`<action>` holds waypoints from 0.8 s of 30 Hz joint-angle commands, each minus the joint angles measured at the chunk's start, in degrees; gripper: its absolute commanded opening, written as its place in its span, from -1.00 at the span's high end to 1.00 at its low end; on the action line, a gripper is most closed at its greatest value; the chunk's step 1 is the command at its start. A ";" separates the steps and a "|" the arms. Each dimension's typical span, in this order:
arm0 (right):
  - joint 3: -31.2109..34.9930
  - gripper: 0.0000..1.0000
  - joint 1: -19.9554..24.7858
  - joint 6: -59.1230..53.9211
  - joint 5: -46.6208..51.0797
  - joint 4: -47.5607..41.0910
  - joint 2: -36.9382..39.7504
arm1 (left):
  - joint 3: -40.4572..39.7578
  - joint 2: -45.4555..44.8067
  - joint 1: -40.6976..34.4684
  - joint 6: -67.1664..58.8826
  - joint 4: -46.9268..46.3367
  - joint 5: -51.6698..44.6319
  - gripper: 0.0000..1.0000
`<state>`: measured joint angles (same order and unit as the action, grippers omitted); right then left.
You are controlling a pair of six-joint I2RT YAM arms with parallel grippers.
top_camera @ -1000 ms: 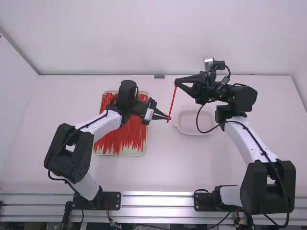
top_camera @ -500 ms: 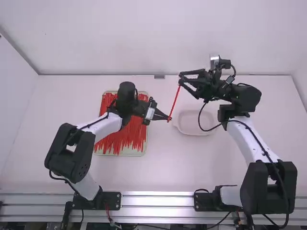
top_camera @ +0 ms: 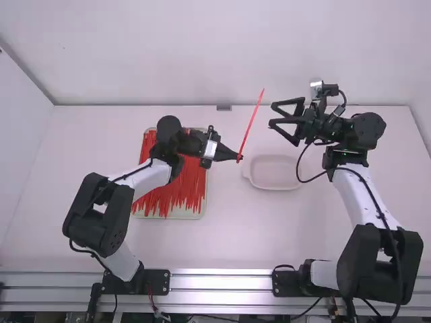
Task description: Fasten the cable tie
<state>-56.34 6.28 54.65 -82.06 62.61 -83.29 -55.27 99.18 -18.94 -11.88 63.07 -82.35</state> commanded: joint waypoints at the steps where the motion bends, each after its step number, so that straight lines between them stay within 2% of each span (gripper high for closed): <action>1: 1.31 -0.96 1.01 -0.96 -2.75 0.96 0.87 | 0.17 0.31 -0.26 6.78 3.08 0.81 0.95; 8: 7.98 -0.97 1.40 -1.05 -0.20 5.27 0.87 | 0.17 0.31 0.68 14.99 14.82 2.75 0.95; 11: 11.67 -0.97 -1.42 -0.42 3.45 9.18 0.87 | 0.17 0.31 0.63 17.05 18.80 2.91 0.96; 17: 14.23 -0.97 -7.74 2.01 9.90 18.25 0.87 | 0.15 0.31 0.61 15.98 17.77 4.70 0.96; 24: 14.23 -0.96 -12.96 0.79 15.67 17.55 0.87 | 0.17 0.31 0.31 15.93 17.81 4.81 0.96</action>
<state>-42.50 -6.02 55.77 -69.71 79.83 -83.22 -55.27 99.15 -18.65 3.49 80.58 -77.84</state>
